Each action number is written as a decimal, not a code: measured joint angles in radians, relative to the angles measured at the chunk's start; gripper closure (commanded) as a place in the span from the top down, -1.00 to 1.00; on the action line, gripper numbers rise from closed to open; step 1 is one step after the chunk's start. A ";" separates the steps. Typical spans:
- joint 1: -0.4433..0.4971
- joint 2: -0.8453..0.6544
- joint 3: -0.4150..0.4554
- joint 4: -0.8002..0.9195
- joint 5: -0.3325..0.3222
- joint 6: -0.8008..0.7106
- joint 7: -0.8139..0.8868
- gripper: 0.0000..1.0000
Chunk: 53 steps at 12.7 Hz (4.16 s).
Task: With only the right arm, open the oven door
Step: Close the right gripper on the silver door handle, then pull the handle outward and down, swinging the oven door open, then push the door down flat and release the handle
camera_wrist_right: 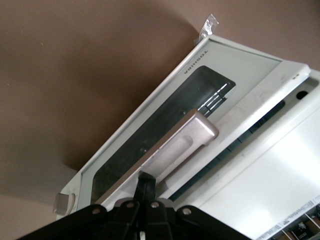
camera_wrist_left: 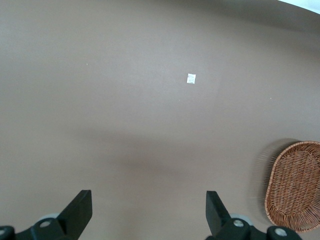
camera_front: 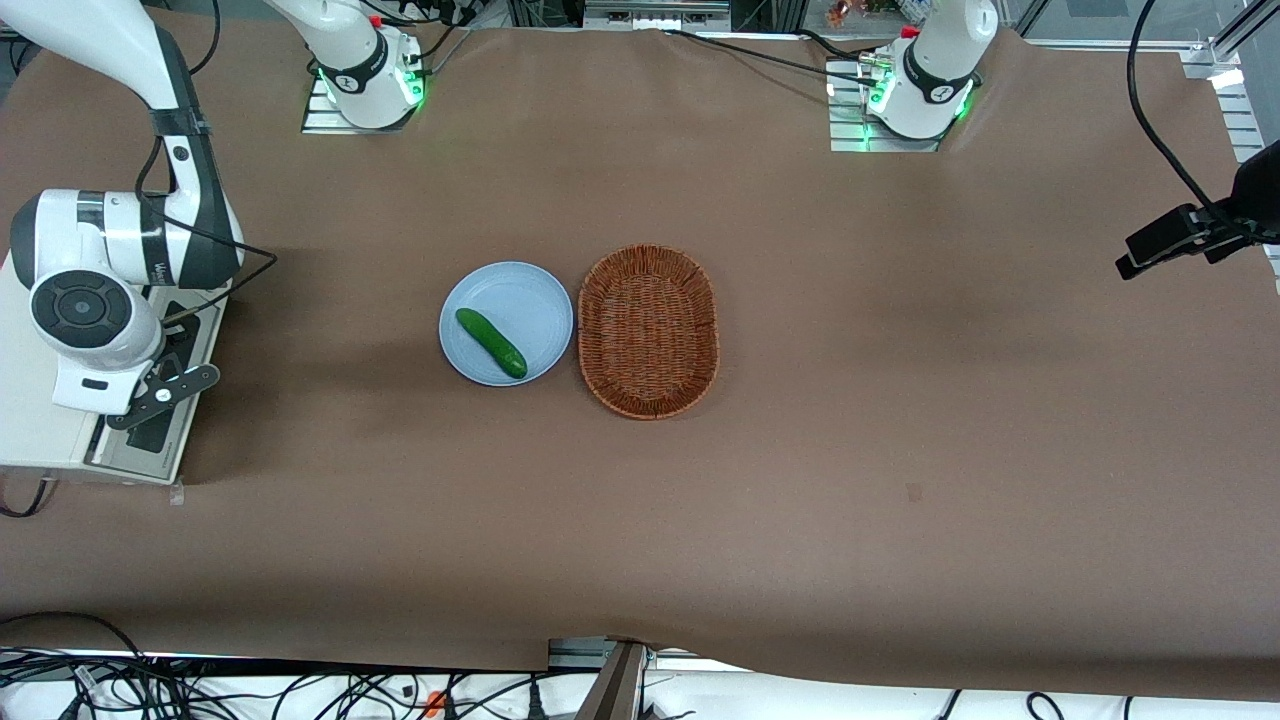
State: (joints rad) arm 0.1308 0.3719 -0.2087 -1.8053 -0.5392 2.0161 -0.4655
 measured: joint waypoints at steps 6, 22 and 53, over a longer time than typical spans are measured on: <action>0.015 0.014 0.016 -0.001 0.091 0.028 0.016 -1.00; -0.007 0.264 0.053 0.005 0.502 0.296 0.053 -1.00; -0.007 0.030 -0.035 0.478 0.620 -0.484 0.143 1.00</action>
State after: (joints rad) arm 0.1234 0.4016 -0.2438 -1.3278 0.0809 1.5322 -0.3221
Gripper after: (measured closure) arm 0.000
